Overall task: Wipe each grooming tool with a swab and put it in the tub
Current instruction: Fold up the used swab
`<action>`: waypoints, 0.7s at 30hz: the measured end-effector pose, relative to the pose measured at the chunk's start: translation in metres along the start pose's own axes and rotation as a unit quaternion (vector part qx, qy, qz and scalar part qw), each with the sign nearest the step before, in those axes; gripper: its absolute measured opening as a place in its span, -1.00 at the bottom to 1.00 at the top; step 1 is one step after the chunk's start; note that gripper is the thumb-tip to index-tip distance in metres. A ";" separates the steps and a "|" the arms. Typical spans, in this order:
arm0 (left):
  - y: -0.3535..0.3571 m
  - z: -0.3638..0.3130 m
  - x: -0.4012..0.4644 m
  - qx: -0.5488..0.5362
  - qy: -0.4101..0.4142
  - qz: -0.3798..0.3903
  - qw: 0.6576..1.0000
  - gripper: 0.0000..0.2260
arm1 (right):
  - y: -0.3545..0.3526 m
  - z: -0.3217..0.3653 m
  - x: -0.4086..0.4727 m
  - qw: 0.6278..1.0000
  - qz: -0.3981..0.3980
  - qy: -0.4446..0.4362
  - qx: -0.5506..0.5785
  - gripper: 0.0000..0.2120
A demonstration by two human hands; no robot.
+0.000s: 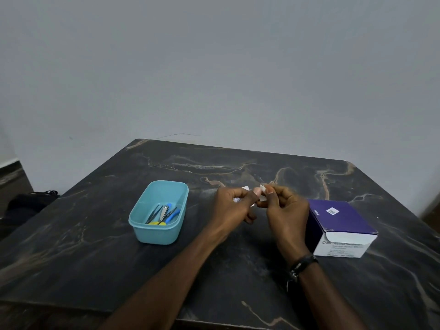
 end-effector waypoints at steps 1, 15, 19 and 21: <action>0.001 0.000 -0.001 -0.012 -0.005 0.003 1.000 -0.75 | 0.000 -0.001 -0.001 1.000 0.002 -0.008 -0.020 -0.85; -0.005 -0.001 0.001 -0.075 -0.061 -0.041 0.994 -0.85 | 0.005 0.002 -0.002 0.995 0.053 0.068 0.045 -0.86; -0.007 0.000 0.000 -0.068 -0.056 -0.049 0.995 -0.80 | 0.004 0.001 -0.002 0.992 0.062 0.098 0.044 -0.89; -0.008 0.001 0.000 -0.045 -0.047 -0.050 0.997 -0.84 | 0.004 0.002 -0.003 0.992 0.073 0.096 0.038 -0.92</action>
Point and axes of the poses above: each hand's wrist, its own x-axis towards the middle knuckle, its own y-axis out of the palm, z = x × y, the point moved 2 cm from there along x, towards the middle knuckle, and after that the axes turned 2 degrees about z, right-handed, at the moved point
